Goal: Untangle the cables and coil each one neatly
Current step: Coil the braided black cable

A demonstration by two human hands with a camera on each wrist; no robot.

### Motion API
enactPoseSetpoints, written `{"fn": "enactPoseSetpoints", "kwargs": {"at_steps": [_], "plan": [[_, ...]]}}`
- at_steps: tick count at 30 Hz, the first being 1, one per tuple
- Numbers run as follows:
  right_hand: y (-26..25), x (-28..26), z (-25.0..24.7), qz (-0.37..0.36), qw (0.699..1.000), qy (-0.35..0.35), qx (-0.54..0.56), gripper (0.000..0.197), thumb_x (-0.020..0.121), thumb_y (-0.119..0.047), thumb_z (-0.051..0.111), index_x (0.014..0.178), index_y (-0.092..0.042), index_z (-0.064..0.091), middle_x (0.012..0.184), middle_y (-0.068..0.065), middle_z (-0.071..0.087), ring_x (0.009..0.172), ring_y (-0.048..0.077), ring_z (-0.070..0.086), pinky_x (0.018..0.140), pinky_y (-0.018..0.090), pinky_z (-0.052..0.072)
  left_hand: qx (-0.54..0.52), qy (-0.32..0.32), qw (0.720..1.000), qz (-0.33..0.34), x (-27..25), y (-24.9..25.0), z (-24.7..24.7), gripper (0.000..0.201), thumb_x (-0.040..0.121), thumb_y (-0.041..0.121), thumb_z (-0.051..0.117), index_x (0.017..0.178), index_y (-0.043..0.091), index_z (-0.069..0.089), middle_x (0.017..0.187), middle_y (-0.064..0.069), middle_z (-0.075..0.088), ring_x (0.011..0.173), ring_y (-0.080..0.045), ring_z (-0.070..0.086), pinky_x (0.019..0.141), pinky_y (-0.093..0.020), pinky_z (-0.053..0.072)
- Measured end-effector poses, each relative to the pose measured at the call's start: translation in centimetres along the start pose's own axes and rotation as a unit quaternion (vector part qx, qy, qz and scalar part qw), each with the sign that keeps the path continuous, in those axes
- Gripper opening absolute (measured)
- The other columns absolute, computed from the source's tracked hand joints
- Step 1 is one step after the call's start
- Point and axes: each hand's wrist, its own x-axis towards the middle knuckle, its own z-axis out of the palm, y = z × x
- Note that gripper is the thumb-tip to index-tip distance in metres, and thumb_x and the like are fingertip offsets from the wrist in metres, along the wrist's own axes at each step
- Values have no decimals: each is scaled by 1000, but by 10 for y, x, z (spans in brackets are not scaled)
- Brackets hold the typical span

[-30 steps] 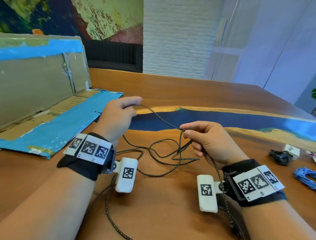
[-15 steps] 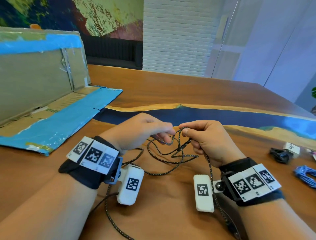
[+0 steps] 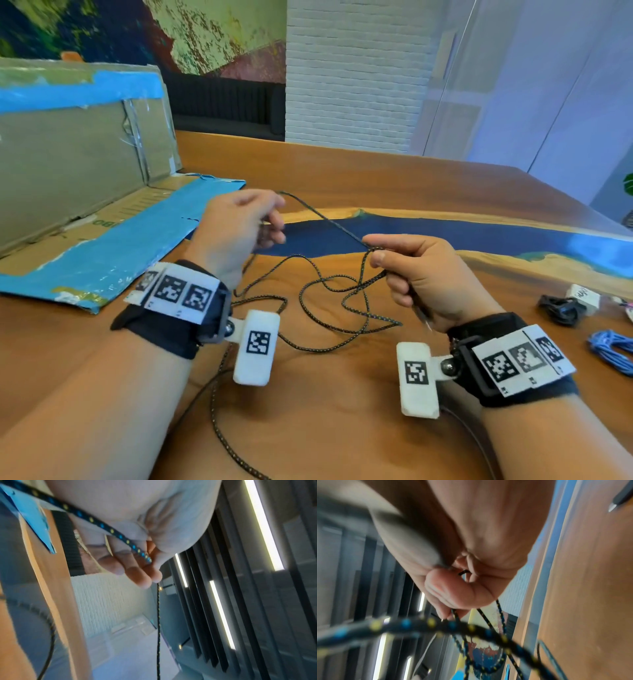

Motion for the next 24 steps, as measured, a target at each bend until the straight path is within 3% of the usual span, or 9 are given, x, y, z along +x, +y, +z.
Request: {"fn": "enactPoseSetpoints", "kwargs": {"at_steps": [3,6,7,10,12,15,17,19,24], "plan": [[-2,0,-8,8,1000,15,5,20,95,3,63,102,-7,79,78,12,68,50,14,44,41,24,38,-31,68,997,-19,10,-2,-11,22,105,16,53,102,16,74,81,4,76,72,-13,70,61,-23,45],[0,1,-7,7,999,18,-29,19,95,3,64,104,-6,78,81,14,68,53,16,46,44,25,45,94,56,994,11,11,-6,-9,48,99,-3,48,135,24,66,124,9,70,113,-8,62,90,-22,45],[1,1,-6,3,999,14,-49,19,94,2,65,104,-7,79,82,16,68,53,16,47,45,26,47,143,41,989,29,8,-4,-7,56,97,-5,46,140,27,61,131,13,65,115,-2,58,95,-19,43],[4,-1,1,-12,995,-13,-102,20,93,0,68,102,-12,82,85,21,68,52,16,49,48,28,49,245,-64,964,76,-2,5,-2,48,97,2,53,133,31,67,128,20,64,84,19,57,79,-4,46],[5,-2,6,-13,994,-39,-98,22,93,1,68,100,-14,83,83,21,69,53,17,49,50,28,49,283,-173,941,64,-8,3,6,38,97,15,63,130,33,69,127,21,65,98,21,57,101,-20,48],[7,-3,14,-11,994,-74,-84,24,93,1,68,101,-15,83,84,36,64,55,21,49,53,30,49,367,-268,890,22,-16,-5,17,44,88,55,63,132,56,58,139,30,57,134,-1,49,120,-55,30],[6,-4,16,-13,995,-78,-66,22,93,2,67,103,-11,82,84,34,63,56,20,50,54,29,50,388,-281,877,31,-19,-5,21,24,87,62,56,108,60,68,123,20,70,122,-14,62,111,-60,39],[5,-3,14,-12,998,-57,-33,21,94,3,64,104,-6,80,82,22,67,57,18,52,55,28,52,330,-267,904,43,-19,-3,20,29,99,50,58,81,40,78,88,0,78,91,-23,71,92,-49,53],[5,4,4,-20,999,34,12,17,100,0,58,100,1,75,87,14,70,70,23,61,69,34,59,177,-42,979,92,-7,-2,10,29,103,32,55,87,25,78,50,4,54,57,-24,52,65,-35,40]]}}
